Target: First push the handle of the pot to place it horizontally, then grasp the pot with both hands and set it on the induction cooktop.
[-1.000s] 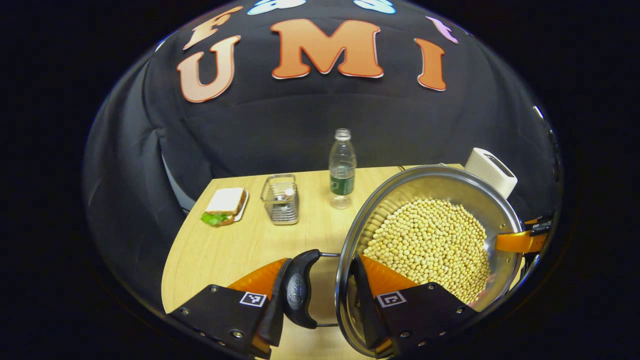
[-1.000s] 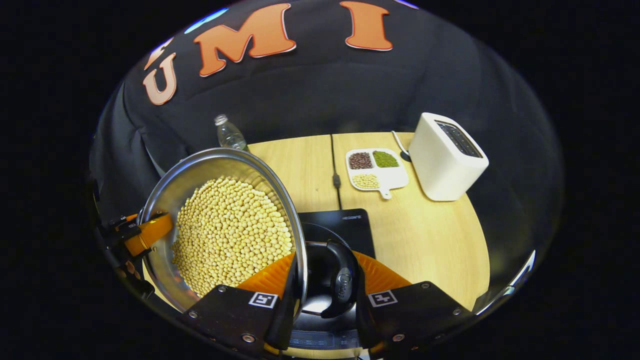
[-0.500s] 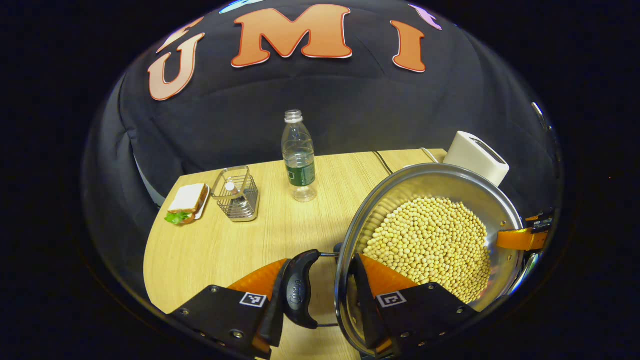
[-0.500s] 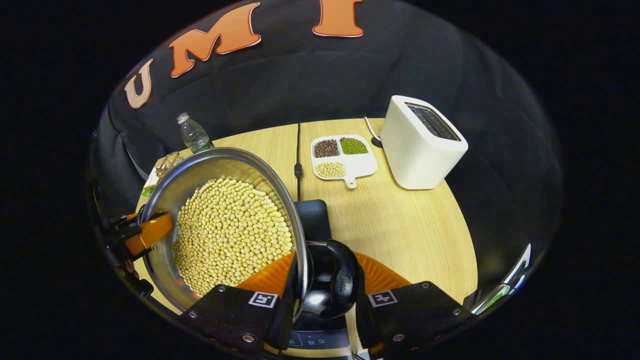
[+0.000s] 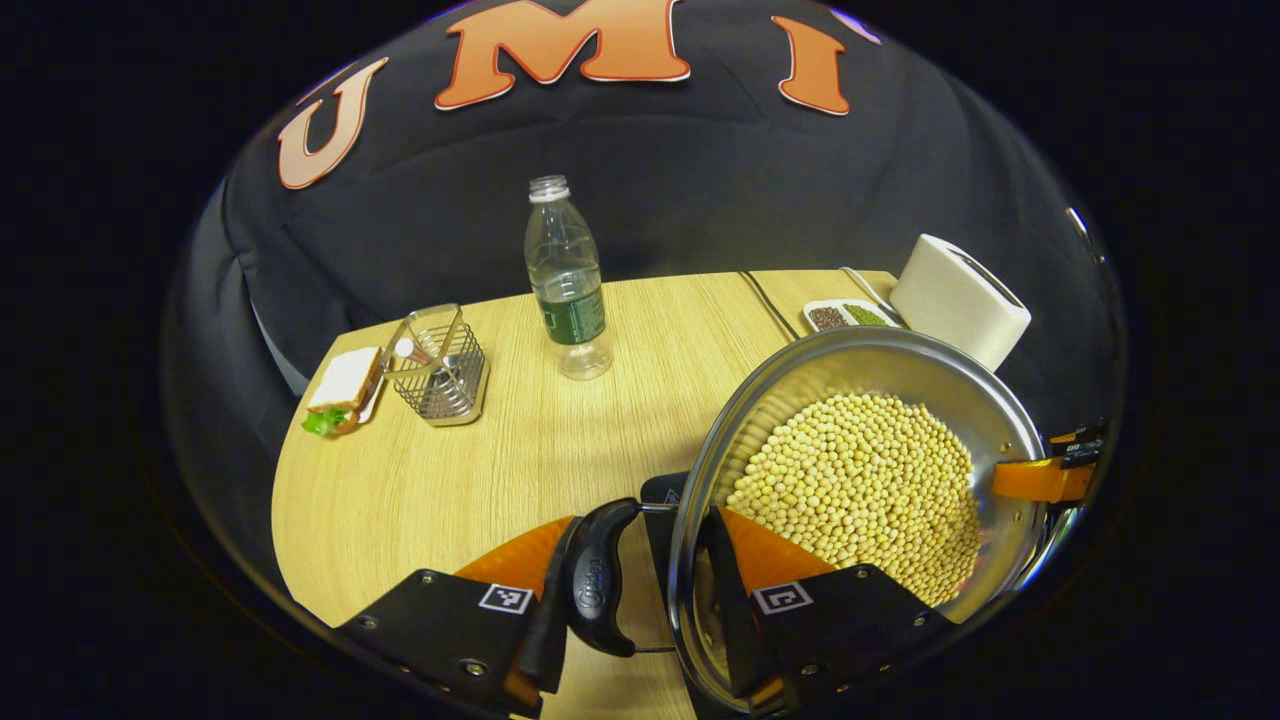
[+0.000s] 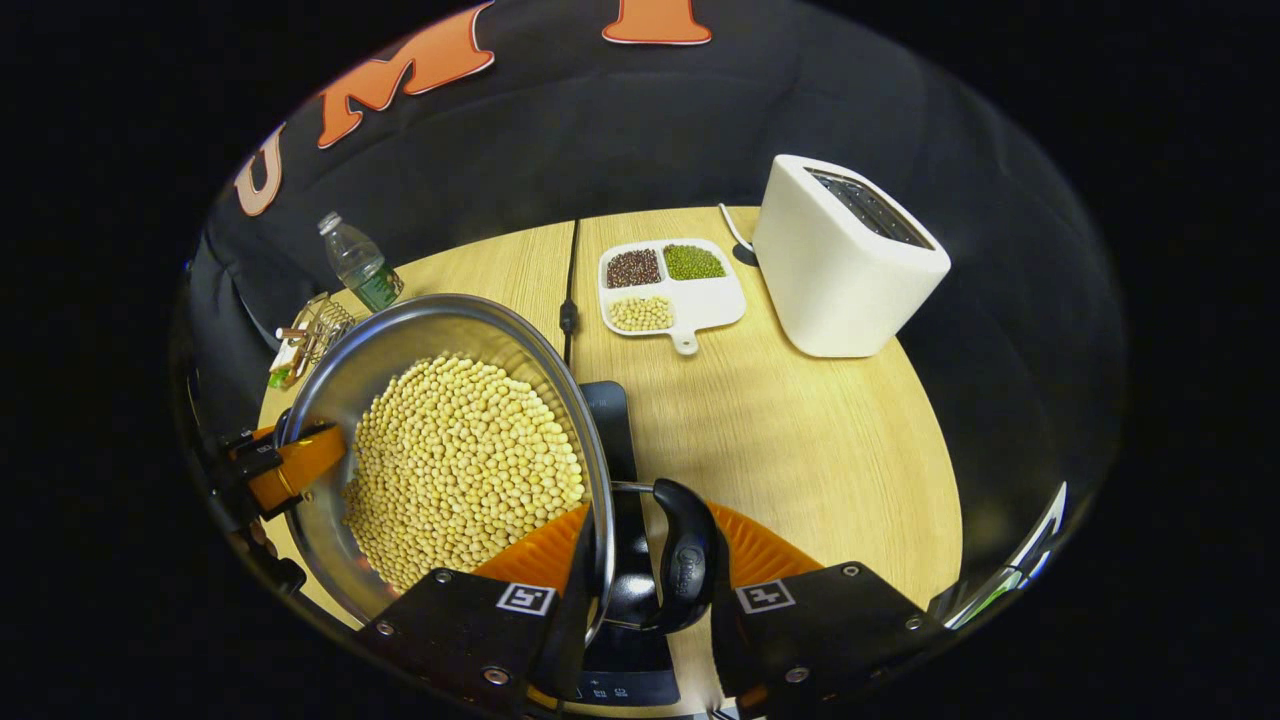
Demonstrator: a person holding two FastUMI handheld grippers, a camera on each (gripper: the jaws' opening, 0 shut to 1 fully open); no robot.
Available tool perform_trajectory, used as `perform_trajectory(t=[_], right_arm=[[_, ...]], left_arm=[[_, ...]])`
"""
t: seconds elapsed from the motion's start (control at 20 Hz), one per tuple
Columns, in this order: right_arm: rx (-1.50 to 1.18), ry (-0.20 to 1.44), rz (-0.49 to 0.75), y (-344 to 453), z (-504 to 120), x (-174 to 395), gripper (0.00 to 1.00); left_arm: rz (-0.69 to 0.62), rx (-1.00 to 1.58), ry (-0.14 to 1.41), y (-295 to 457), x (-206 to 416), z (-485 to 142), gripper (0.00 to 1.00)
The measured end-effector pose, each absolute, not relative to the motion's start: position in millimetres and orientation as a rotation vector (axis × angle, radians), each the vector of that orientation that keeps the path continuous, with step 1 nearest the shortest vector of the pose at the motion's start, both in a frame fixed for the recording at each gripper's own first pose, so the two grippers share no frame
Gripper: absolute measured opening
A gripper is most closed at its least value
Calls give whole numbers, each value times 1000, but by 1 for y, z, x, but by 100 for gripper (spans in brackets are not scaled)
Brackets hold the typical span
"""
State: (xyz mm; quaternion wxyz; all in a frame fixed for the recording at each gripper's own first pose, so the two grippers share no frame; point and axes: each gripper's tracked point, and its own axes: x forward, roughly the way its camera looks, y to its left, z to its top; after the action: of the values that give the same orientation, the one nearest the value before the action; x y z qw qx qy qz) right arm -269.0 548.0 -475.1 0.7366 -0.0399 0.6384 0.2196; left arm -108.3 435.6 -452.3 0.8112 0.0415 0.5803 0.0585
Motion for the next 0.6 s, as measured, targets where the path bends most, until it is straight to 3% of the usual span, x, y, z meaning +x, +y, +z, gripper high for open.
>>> perform_trajectory(t=[0.55,0.6], right_arm=[[-76,1438,500,545,-475,-268,52],[-75,1437,502,545,-475,-267,48]], left_arm=[[134,94,1272,433,-107,-452,65],[137,89,1273,432,-107,-452,65]])
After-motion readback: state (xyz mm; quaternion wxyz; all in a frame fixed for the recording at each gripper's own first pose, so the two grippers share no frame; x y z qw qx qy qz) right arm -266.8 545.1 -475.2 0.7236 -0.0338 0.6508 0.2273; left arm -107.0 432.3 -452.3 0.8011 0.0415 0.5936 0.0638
